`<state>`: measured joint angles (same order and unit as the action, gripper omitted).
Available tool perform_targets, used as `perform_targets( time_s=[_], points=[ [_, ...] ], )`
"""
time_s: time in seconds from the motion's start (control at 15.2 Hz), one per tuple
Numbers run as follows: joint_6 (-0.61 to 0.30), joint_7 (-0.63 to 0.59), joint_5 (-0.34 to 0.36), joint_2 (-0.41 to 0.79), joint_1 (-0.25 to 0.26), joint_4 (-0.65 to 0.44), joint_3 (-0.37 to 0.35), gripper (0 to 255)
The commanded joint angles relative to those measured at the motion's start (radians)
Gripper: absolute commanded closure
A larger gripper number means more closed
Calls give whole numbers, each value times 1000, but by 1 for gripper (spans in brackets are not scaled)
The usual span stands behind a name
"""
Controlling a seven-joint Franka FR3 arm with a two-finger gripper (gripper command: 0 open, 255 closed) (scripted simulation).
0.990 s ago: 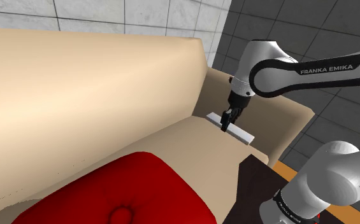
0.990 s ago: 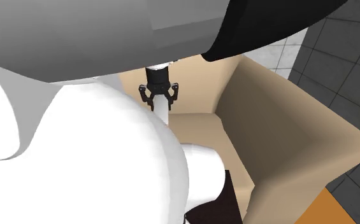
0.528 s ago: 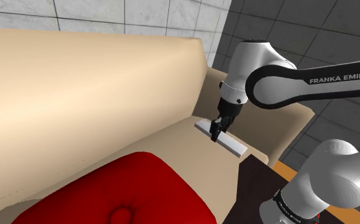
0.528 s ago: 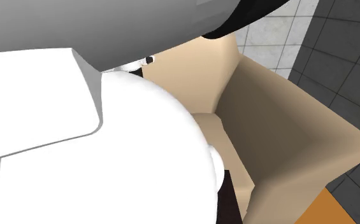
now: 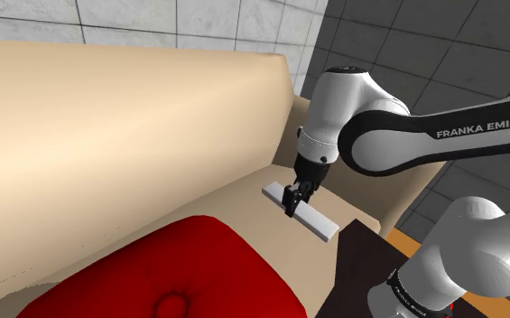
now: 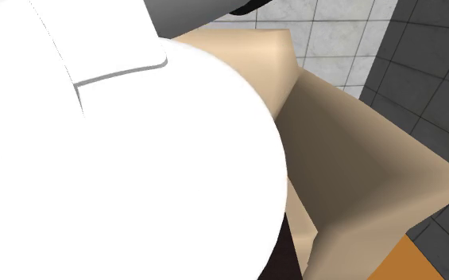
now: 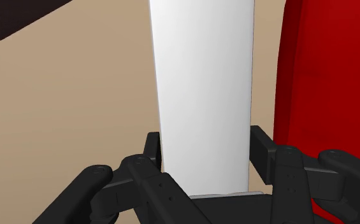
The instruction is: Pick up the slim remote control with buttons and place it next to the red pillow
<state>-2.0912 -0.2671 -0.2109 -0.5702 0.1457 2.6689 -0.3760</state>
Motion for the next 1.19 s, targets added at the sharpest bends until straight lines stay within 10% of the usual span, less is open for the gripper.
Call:
perform_targets(
  time_s=[0.0, 1.12],
  points=[
    [-31, 1, -3, 11, 0, 20, -5, 255],
    [-336, -22, -2, 205, -19, 133, -66, 255]
  ],
)
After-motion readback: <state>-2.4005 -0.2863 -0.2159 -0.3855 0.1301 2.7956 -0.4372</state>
